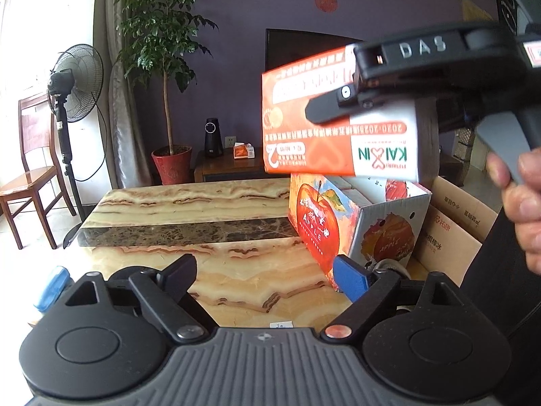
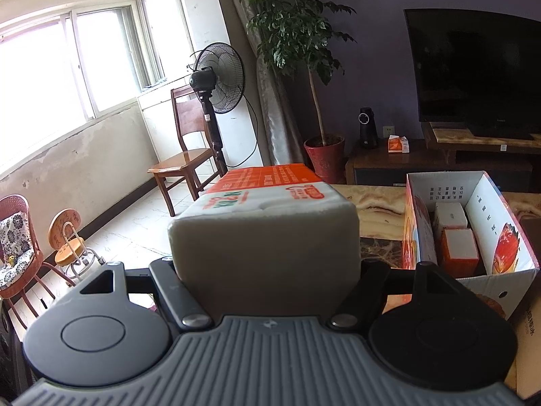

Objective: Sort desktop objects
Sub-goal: 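Carry the tissue pack with the right gripper over the open apple box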

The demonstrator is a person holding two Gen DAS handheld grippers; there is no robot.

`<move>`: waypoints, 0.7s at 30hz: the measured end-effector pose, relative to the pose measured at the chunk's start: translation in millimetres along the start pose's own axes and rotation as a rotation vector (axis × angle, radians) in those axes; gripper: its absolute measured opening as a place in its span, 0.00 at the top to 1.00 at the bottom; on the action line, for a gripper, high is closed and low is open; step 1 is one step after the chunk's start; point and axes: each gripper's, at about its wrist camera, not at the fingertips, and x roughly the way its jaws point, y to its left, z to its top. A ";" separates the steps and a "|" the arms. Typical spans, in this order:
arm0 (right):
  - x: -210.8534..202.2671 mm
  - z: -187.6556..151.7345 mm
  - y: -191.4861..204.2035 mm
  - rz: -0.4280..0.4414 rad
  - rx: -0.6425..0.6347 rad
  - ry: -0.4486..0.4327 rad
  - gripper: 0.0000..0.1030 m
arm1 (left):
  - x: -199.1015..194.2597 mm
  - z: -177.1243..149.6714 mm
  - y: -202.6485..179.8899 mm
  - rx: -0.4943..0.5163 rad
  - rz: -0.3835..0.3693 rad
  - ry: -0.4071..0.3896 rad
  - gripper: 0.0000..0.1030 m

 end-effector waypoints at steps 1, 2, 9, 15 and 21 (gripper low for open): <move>-0.1 0.9 0.5 0.001 -0.002 0.000 0.27 | 0.4 -0.4 -0.6 0.001 -0.001 0.004 0.12; 0.0 1.6 0.9 0.002 -0.004 0.001 0.27 | 0.9 -1.1 -1.0 0.002 -0.002 0.007 0.11; 1.8 6.2 3.8 0.005 -0.024 0.010 0.27 | 3.4 -3.9 -3.4 0.003 -0.013 0.020 0.08; -3.8 18.5 3.4 -0.008 -0.051 0.002 0.27 | 5.4 -4.7 -6.3 0.014 0.007 0.026 0.04; -6.3 27.0 -6.5 -0.029 -0.039 -0.003 0.27 | 8.1 -6.2 -7.4 0.022 0.023 0.030 0.04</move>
